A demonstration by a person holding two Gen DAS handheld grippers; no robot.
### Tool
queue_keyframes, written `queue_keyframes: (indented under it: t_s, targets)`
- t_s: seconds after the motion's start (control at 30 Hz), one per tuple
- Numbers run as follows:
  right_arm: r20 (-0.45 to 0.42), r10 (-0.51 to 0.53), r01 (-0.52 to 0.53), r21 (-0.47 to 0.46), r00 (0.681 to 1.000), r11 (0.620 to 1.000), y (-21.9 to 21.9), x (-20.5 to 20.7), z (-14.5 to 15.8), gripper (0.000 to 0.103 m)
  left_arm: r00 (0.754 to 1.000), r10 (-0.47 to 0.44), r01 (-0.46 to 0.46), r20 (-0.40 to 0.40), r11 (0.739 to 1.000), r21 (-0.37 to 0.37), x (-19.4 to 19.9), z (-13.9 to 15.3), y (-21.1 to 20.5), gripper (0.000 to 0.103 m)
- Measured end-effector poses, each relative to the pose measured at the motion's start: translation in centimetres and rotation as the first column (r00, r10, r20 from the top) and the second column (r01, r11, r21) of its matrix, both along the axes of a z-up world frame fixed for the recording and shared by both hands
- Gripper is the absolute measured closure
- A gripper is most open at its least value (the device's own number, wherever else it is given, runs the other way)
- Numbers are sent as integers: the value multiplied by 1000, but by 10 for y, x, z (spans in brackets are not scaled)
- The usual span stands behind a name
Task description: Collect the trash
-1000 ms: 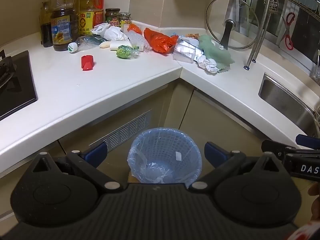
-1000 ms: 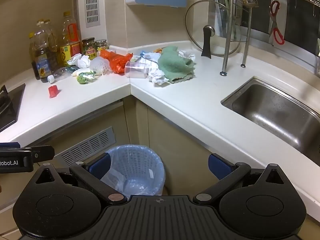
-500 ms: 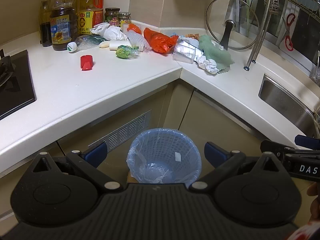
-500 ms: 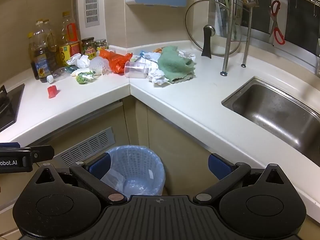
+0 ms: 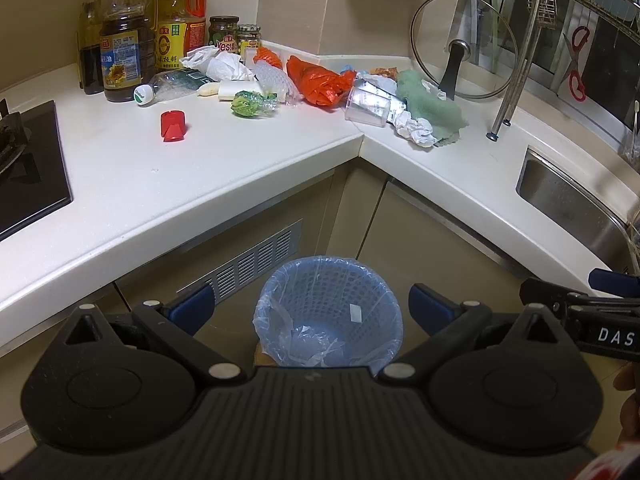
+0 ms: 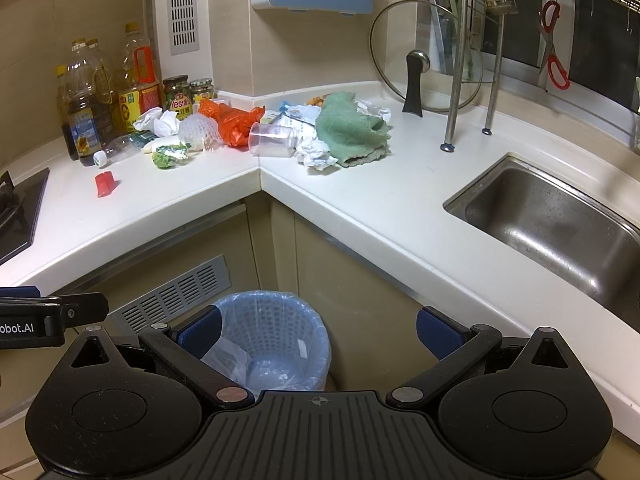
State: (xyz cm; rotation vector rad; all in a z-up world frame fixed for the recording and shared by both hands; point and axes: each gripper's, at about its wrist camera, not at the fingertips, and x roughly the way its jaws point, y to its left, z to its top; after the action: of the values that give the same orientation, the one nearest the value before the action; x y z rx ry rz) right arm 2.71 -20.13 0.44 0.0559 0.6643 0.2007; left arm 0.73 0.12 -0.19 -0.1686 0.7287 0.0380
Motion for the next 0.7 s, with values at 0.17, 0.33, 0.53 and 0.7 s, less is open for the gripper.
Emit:
queue_keyframes:
  t_s: [0.17,0.33,0.53,0.7]
  targets:
    - [0,0,0,0,1000,1000,0,0,0,0,1000,-1,1,0,1000,0,-1,0,0,1]
    - [1,0,0,1,1000,1000,0,0,0,0,1000,-1,1,0,1000,1,-1,0,0,1]
    - [0,3,-3,1,1000,1000,-1,1,-1,0,1000,0,0,1,1000,0,-1,0,0,1]
    - [0,2,-2,1,1000,1000,-1,1,-1,0,1000,-2,2,1,1000,1,-1,-1,0,1]
